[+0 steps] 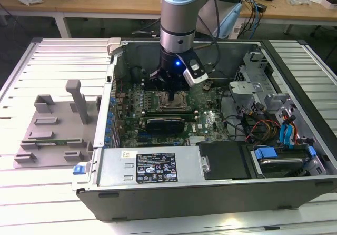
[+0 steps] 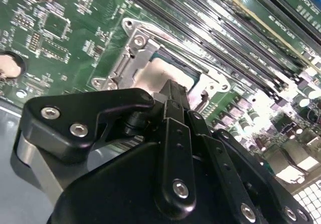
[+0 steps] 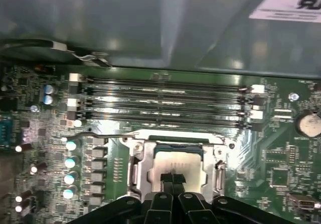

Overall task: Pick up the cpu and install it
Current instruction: 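Close the cpu cover, then install the first cpu locking lever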

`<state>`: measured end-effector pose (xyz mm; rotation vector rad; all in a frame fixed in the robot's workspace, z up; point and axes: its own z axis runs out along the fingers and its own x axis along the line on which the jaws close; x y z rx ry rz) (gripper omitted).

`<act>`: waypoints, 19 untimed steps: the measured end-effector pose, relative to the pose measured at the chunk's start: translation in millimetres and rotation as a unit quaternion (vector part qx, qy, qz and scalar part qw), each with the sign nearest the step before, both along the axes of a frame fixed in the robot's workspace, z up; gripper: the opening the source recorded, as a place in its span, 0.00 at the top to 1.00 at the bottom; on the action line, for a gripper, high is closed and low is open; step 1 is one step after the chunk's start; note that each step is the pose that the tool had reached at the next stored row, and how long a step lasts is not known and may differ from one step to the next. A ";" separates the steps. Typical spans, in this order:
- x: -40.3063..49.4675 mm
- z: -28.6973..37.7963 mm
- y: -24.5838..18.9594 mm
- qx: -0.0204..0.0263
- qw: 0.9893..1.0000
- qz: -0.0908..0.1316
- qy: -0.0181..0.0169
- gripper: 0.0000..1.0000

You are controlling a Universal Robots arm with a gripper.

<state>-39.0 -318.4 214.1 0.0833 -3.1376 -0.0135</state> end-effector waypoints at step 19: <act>0.0 23.0 0.1 0.000 1.000 0.001 -0.003 0.89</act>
